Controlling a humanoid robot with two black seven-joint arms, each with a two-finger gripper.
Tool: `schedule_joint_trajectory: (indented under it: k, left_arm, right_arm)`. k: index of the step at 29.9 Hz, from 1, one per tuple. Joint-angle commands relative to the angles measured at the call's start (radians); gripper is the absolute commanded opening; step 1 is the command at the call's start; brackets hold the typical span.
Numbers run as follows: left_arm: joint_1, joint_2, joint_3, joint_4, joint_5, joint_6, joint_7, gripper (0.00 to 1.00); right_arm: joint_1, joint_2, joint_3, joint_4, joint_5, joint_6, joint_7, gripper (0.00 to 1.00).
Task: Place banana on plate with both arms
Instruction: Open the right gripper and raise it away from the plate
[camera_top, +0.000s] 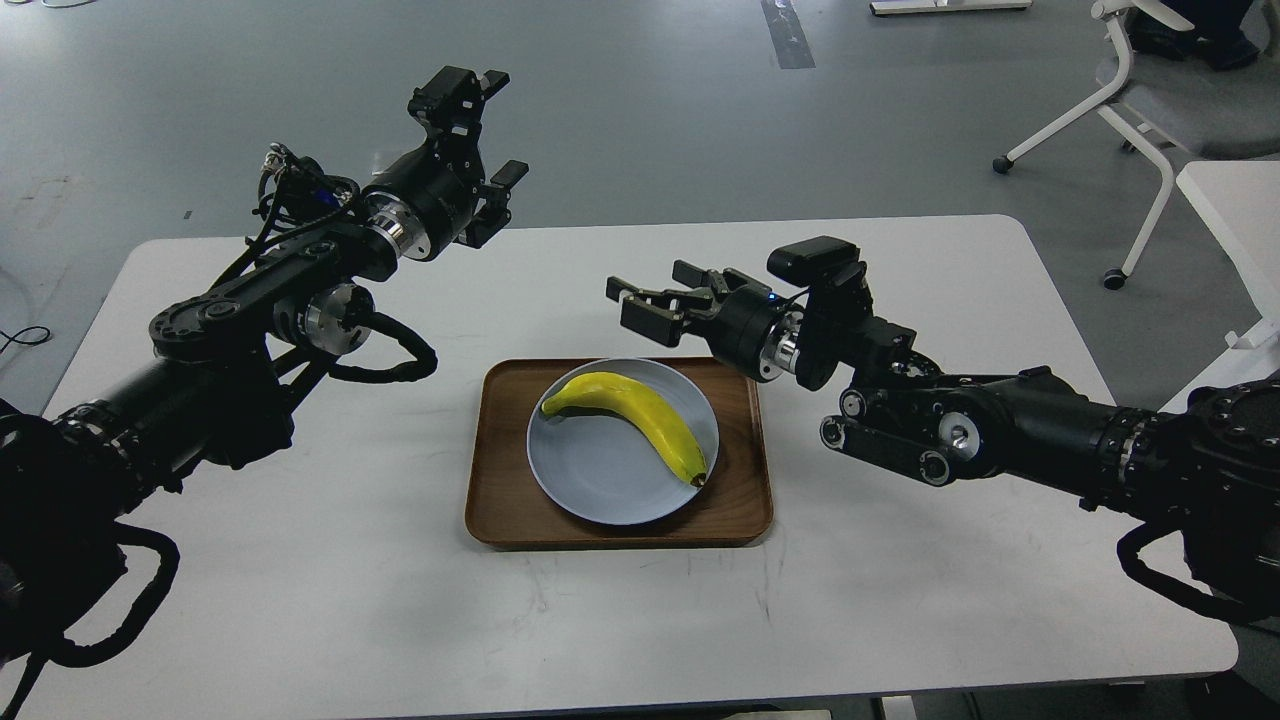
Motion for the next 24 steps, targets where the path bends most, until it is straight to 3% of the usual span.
schedule_joint_trajectory:
  k: [1,4,6,7,9,12,18,24]
  left_arm:
    - [0.002,-0.006,-0.01,0.0,-0.014,-0.004,-0.006,0.98]
    - [0.005,-0.009,-0.018,0.0,-0.018,-0.005,-0.006,0.98]
    - [0.02,-0.01,-0.019,-0.002,-0.044,-0.005,-0.006,0.98]
    - [0.02,-0.01,-0.019,-0.002,-0.045,-0.005,-0.006,0.98]
    - [0.028,-0.012,-0.022,-0.002,-0.11,-0.005,-0.006,0.98]
    - [0.06,-0.006,-0.051,-0.009,-0.187,-0.024,-0.003,0.98]
    - [0.117,-0.001,-0.117,-0.011,-0.192,-0.12,0.005,0.98]
    - [0.136,0.007,-0.119,-0.011,-0.192,-0.139,0.004,0.98]
  right_arm:
    - [-0.003,-0.048,0.206,0.017,0.335,0.03,-0.003,0.99]
    - [-0.003,-0.091,0.309,0.026,0.626,0.131,-0.003,0.99]
    - [-0.013,-0.161,0.405,0.026,0.832,0.287,-0.009,0.99]
    - [-0.014,-0.161,0.406,0.026,0.833,0.288,-0.009,0.99]
    - [-0.041,-0.213,0.466,0.005,0.946,0.494,-0.023,1.0]
    - [-0.102,-0.24,0.525,-0.02,0.976,0.674,-0.027,1.0]
    - [-0.144,-0.241,0.53,-0.02,0.974,0.696,-0.043,1.0]
    - [-0.144,-0.244,0.483,-0.008,0.976,0.705,-0.046,1.0]
